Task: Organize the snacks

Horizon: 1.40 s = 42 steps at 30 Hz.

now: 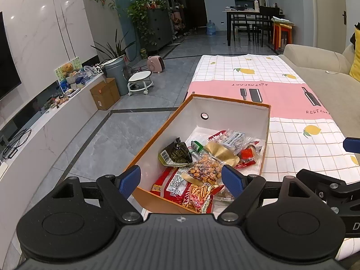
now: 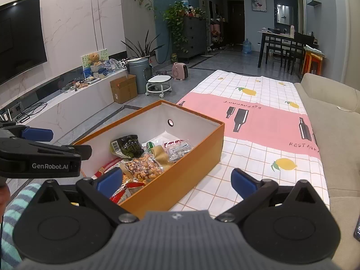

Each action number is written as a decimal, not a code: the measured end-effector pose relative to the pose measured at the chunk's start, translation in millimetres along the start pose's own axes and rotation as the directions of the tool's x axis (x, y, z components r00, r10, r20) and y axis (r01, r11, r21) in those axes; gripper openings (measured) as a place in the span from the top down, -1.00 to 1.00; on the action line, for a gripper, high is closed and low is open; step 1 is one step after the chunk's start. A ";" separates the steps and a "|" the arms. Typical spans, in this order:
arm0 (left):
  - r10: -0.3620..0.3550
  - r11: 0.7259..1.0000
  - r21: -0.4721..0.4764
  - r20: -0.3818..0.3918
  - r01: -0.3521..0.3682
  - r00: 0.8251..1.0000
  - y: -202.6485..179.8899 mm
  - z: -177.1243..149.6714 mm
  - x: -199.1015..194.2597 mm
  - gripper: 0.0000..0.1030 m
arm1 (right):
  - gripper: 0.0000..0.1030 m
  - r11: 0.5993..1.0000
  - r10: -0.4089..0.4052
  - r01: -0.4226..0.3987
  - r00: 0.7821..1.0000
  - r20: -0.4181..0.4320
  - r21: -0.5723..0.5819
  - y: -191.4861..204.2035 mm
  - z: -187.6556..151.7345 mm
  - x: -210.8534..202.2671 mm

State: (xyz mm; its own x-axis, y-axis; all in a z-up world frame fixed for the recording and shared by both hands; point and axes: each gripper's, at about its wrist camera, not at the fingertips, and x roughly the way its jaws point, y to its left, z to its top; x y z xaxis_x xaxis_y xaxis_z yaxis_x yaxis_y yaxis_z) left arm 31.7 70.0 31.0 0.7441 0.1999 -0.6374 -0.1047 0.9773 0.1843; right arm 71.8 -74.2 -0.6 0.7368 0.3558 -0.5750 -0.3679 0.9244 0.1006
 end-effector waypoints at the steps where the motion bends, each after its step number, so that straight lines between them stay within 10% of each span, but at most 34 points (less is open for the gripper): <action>1: -0.001 1.000 -0.001 0.000 0.001 1.000 0.0 -0.1 0.0 -0.85 | -0.93 1.000 0.000 0.000 1.000 0.001 0.000 0.0 -0.1 -0.1; 42: 0.002 1.000 0.017 -0.006 -0.002 1.000 -2.1 -3.8 2.1 -0.85 | -0.92 1.000 -0.009 0.009 1.000 -0.003 0.009 -2.6 0.3 3.5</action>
State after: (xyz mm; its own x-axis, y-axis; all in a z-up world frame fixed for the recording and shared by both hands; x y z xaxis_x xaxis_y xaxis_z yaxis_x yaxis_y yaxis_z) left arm 31.0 68.6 26.4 0.7401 0.2020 -0.6415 -0.0944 0.9756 0.1983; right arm 75.6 -75.3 -2.7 0.7380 0.3472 -0.5785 -0.3562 0.9287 0.1030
